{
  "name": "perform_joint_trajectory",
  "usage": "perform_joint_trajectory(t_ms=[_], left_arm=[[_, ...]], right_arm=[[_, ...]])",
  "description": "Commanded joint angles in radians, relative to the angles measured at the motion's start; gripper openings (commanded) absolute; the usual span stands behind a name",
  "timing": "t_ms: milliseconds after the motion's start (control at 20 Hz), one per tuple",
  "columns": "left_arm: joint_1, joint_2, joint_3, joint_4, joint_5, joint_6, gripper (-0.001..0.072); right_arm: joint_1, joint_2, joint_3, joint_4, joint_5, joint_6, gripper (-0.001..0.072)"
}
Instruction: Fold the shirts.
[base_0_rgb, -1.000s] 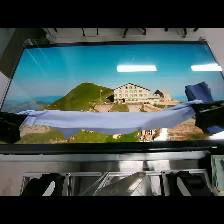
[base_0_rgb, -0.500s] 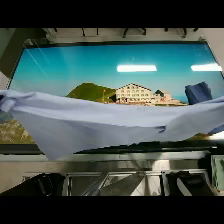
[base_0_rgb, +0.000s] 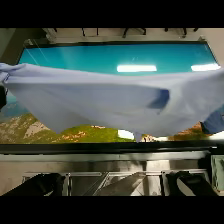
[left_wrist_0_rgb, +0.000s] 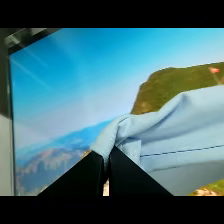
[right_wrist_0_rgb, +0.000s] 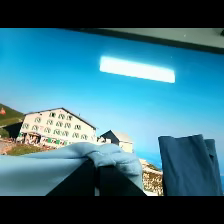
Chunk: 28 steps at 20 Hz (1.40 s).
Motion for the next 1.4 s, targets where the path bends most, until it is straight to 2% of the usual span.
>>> perform_joint_trajectory(t_ms=[0, 100, 200, 250, 350, 550, 650, 850, 950, 1100, 1200, 1350], left_arm=[[0.407, -0.098, -0.12, -0.337, 0.182, 0.035, 0.0015], [0.663, -0.181, -0.198, -0.655, 0.304, 0.065, 0.0016], [0.809, -0.266, -0.229, -0.861, 0.363, 0.124, 0.0016], [0.84, -0.305, -0.232, -0.912, 0.34, 0.154, 0.0015], [0.849, -0.364, -0.232, -0.925, 0.314, 0.182, 0.0016], [0.807, -0.437, -0.231, -0.929, 0.524, 0.203, 0.0016], [0.78, -0.489, -0.231, -0.929, 0.562, 0.226, 0.0015], [0.761, -0.585, -0.232, -0.925, 0.555, 0.226, 0.0015], [0.762, -0.6, -0.231, -0.86, 0.599, 0.199, 0.0015], [0.767, -0.601, -0.232, -0.765, 0.714, 0.18, 0.0015], [0.785, -0.615, -0.231, -0.763, 0.792, 0.18, 0.0015], [0.799, -0.673, -0.219, -0.753, 0.775, 0.187, 0.0015]], right_arm=[[0.001, -0.218, 0.01, 0.011, -0.052, 0.034, 0.0019], [-0.015, -0.36, 0.01, 0.011, -0.061, 0.037, 0.0019], [-0.026, -0.493, 0.01, 0.021, -0.082, 0.037, 0.0019], [-0.027, -0.545, 0.01, 0.034, -0.082, 0.036, 0.0019], [-0.025, -0.596, 0.01, 0.045, -0.11, 0.035, 0.0019], [-0.026, -0.616, 0.01, 0.045, -0.344, 0.036, 0.0019], [-0.026, -0.639, 0.01, 0.045, -0.415, 0.037, 0.0019], [-0.026, -0.721, 0.01, 0.049, -0.363, 0.037, 0.0019], [-0.026, -0.762, 0.01, 0.049, -0.354, 0.037, 0.0019], [-0.026, -0.819, 0.01, 0.048, -0.396, 0.04, 0.0019], [-0.027, -0.851, 0.01, 0.048, -0.43, 0.072, 0.0019], [-0.027, -0.89, 0.01, 0.049, -0.444, 0.101, 0.0019]])
